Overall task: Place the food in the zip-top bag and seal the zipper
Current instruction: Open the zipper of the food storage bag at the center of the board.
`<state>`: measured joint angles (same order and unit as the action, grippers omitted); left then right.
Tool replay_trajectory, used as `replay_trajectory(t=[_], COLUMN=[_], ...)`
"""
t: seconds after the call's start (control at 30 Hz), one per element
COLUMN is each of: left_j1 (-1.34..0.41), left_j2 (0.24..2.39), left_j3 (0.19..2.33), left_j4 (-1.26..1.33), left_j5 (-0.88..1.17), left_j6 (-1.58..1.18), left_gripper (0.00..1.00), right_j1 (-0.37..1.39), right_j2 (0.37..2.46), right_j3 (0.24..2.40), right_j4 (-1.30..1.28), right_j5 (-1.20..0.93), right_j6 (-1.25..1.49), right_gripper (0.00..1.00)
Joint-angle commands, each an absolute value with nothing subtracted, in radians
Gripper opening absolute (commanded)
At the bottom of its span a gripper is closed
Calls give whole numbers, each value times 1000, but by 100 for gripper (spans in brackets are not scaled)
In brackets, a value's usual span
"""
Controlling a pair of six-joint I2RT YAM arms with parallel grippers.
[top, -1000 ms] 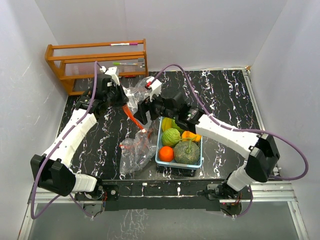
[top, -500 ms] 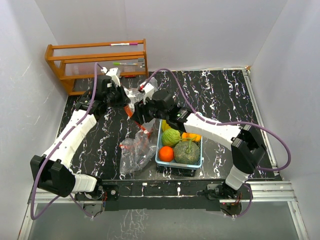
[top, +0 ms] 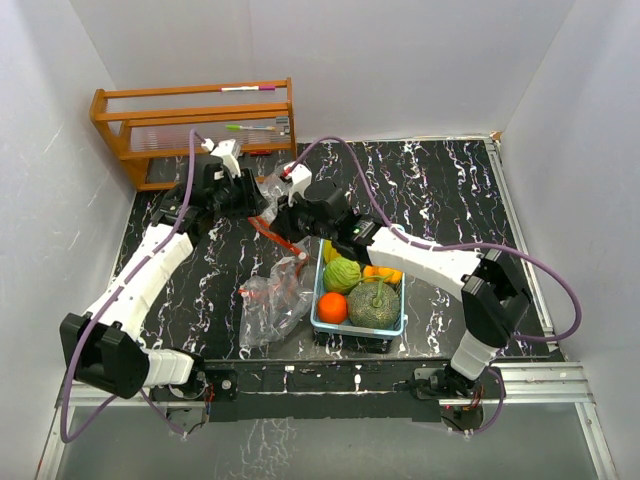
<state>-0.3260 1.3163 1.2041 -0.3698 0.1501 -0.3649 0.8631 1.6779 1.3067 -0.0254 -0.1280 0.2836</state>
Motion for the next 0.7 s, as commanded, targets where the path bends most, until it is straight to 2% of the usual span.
replay_trajectory(t=[0.0,0.1,0.13,0.53,0.67], left_j1=[-331,-331,-331,-331,-330], left_j2=[1229,1204,1199,1103,1102], left_j3=[1177,1198,1212,1234,1211], left_j4=[-345,-358,-368,-322,-269], left_j5=[177,204,209,260,294], left_j6=[-377,-377,-379,-515,-578], left_gripper=[59,95,97,97,93], right_j1=[865,862,860,785,717], right_j2=[1602,1574,1566,1422,1378], right_j3=[1285,1256,1244,1099,1035], right_j4=[64,99,113,314,428], right_j5=[-10,31,36,203,106], right_j6=[325,350,358,554,636], right_gripper=[8,8,8,8,8])
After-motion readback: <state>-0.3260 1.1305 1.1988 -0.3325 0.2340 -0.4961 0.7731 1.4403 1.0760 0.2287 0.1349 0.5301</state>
